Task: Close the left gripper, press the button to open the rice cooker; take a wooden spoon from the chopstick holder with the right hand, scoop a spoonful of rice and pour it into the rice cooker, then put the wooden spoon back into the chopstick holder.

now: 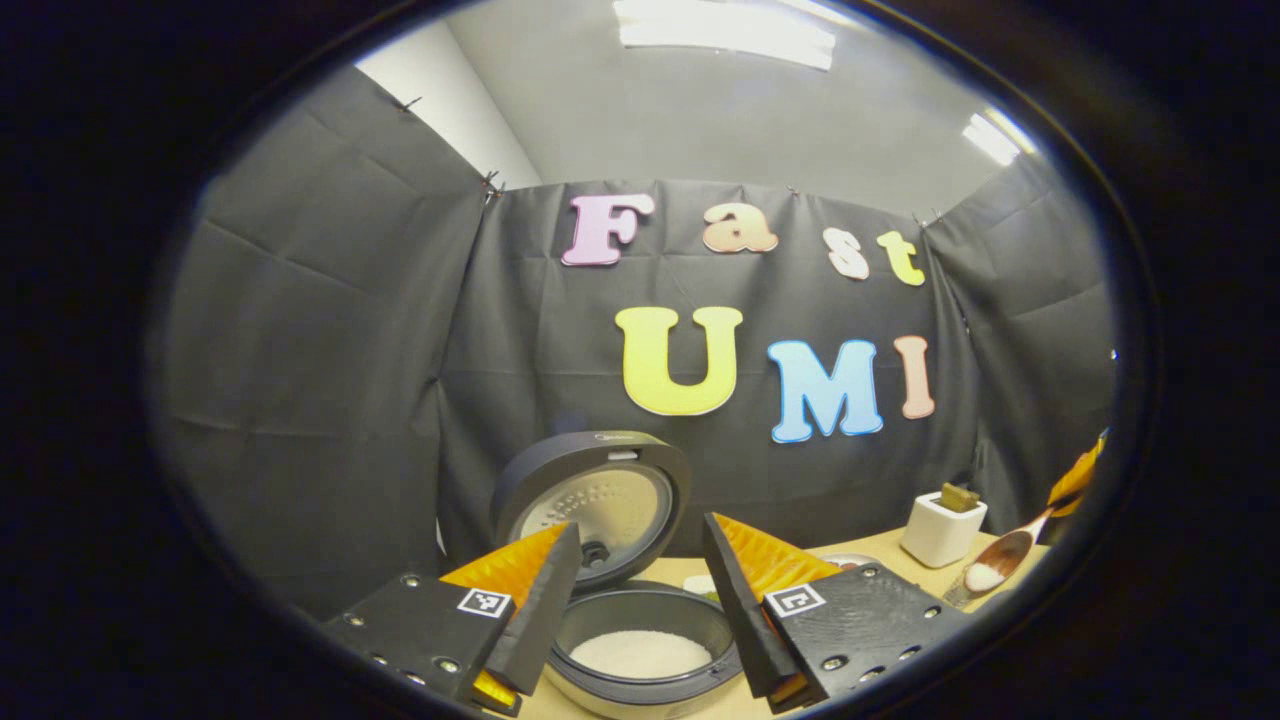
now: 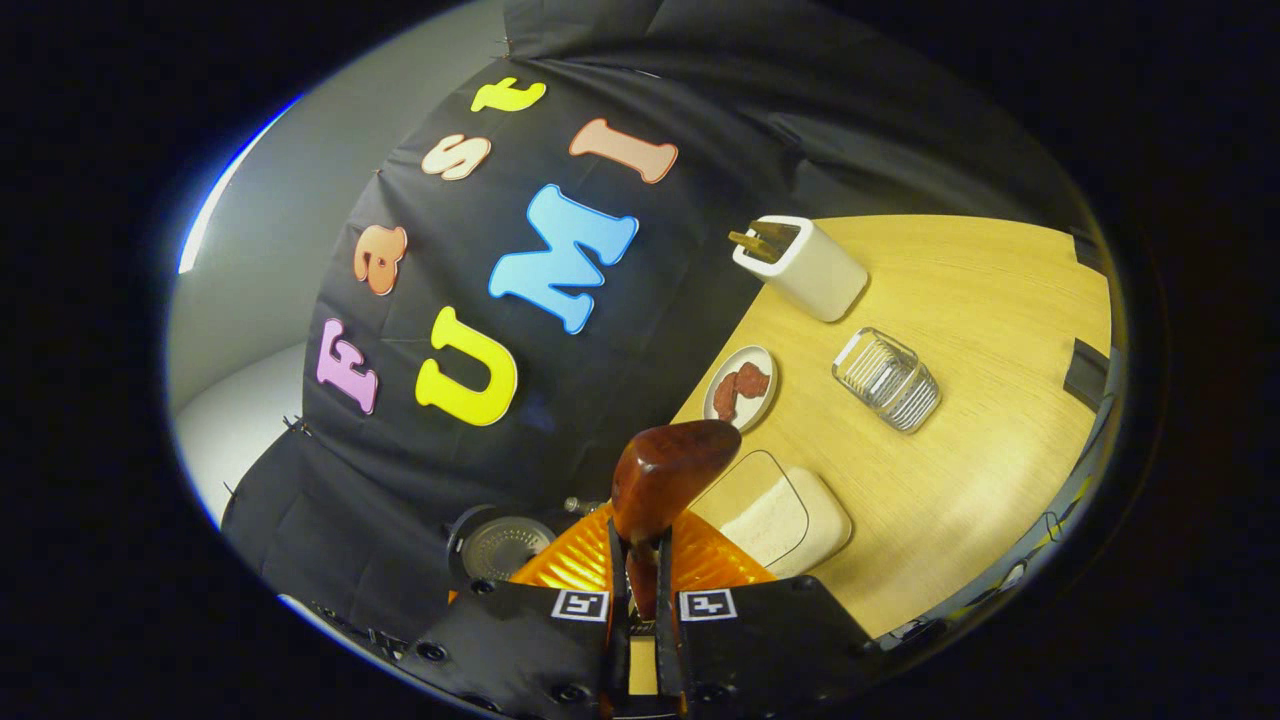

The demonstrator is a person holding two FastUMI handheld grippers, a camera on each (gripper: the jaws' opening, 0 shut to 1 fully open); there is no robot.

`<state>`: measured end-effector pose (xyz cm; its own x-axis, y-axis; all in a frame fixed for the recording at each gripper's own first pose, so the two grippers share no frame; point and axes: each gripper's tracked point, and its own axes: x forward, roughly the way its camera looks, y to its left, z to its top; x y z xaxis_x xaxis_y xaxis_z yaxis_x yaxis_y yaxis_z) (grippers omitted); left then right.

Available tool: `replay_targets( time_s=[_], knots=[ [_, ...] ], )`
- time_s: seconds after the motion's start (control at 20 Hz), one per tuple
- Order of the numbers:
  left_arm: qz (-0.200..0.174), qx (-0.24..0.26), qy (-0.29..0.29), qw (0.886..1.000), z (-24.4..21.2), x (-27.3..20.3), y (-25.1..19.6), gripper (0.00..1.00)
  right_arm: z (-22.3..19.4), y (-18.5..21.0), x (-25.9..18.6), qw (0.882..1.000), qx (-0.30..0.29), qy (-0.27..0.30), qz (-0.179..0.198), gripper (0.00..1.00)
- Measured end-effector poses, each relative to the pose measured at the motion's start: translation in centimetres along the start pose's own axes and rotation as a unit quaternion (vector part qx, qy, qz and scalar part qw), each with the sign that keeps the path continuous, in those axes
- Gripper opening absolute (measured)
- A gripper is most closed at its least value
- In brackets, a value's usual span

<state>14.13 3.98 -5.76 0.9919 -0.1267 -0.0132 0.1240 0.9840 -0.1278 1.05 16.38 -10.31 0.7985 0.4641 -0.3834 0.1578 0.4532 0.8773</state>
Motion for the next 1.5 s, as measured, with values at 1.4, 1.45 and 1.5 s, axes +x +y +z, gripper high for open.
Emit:
replay_targets(
  time_s=[1.4,1.45,1.5],
  knots=[
    [0.138,0.015,0.009,0.990,-1.5,-2.7,19.5,0.76,-13.0,11.9,15.2,0.986,-0.064,0.128,0.090,0.12],
    [0.141,0.014,0.011,0.990,-1.7,-2.7,20.0,0.77,-13.3,12.1,16.0,0.985,-0.068,0.129,0.091,0.11],
    [0.143,0.014,0.013,0.990,-2.0,-2.7,20.5,0.76,-13.7,12.4,16.7,0.985,-0.072,0.131,0.091,0.11]
  ],
)
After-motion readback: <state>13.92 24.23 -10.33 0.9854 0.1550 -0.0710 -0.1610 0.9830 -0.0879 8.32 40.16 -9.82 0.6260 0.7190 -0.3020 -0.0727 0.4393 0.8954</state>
